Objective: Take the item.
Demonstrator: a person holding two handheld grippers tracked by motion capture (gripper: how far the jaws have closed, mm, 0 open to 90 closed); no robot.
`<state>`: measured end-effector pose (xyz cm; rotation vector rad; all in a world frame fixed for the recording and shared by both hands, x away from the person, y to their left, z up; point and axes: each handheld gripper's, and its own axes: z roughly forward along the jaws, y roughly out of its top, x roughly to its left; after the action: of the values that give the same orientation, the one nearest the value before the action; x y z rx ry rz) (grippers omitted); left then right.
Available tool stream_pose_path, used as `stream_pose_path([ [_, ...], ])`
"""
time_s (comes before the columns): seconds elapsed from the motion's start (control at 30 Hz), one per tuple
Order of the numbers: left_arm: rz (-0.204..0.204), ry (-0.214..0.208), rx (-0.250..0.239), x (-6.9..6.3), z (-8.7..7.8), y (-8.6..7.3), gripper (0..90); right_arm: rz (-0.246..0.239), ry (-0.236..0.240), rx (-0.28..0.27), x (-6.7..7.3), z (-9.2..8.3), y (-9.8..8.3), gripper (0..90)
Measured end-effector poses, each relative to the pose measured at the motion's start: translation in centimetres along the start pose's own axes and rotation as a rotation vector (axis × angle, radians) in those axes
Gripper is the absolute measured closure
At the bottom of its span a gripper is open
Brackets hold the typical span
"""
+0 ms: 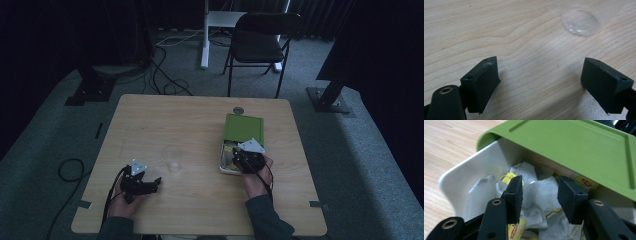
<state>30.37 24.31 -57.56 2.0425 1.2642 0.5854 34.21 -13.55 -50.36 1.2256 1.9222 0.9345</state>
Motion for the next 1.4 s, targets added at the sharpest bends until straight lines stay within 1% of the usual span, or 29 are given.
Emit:
stream_pose_path([
  [0.13,0.005,0.0,0.002,0.0,0.0,0.0,15.7,0.011,-0.025,0.021,-0.2,0.6,0.3,53.5],
  [0.2,0.004,0.0,0.002,0.0,0.0,0.0,15.8,0.016,-0.031,0.027,-0.3,0.7,0.4,53.4],
  [0.23,0.004,0.0,0.002,0.0,0.0,0.0,15.7,0.017,-0.044,0.037,-0.4,0.9,0.4,52.8],
  [0.4,0.003,0.0,0.001,0.0,0.0,0.0,15.7,0.004,-0.073,0.05,-0.3,1.4,0.5,52.7],
  [0.47,-0.001,0.0,-0.001,0.0,0.0,0.0,15.7,0.01,-0.075,0.053,-0.2,1.6,0.5,52.7],
  [0.57,0.001,0.0,-0.001,0.0,0.0,0.0,15.7,0.002,-0.08,0.062,0.0,2.0,0.6,52.7],
  [0.7,0.001,0.001,-0.001,0.0,0.0,0.0,15.7,-0.012,-0.075,0.076,0.0,2.3,0.8,53.8],
  [0.83,0.002,0.0,0.0,0.0,0.0,0.0,15.7,-0.025,-0.069,0.085,0.0,2.5,0.8,58.8],
  [0.9,0.001,0.001,0.0,0.0,0.0,0.0,15.8,-0.031,-0.063,0.088,-0.1,2.4,0.8,64.1],
  [0.97,0.001,0.001,0.0,0.0,0.0,0.0,15.7,-0.034,-0.062,0.088,-0.1,2.4,0.8,71.5],
  [1.0,0.001,0.001,0.0,0.0,0.0,0.0,15.7,-0.034,-0.062,0.088,-0.1,2.4,0.8,71.5],
  [1.03,0.001,0.0,0.0,0.0,0.0,0.0,15.7,-0.036,-0.061,0.088,-0.2,2.3,0.8,74.9],
  [1.07,0.0,0.0,-0.001,0.0,0.0,0.0,15.7,-0.039,-0.062,0.083,-0.2,2.2,0.7,82.1],
  [1.13,0.001,0.0,-0.001,0.0,0.0,0.0,15.7,-0.032,-0.054,0.07,-0.4,1.9,0.6,86.9],
  [1.23,0.002,0.0,0.001,0.0,0.0,0.0,15.7,-0.021,-0.04,0.045,-0.6,1.3,0.5,89.8],
  [1.4,-0.001,0.0,-0.001,0.0,0.0,0.0,15.7,-0.024,-0.018,0.007,-0.8,0.4,0.6,90.0],
])
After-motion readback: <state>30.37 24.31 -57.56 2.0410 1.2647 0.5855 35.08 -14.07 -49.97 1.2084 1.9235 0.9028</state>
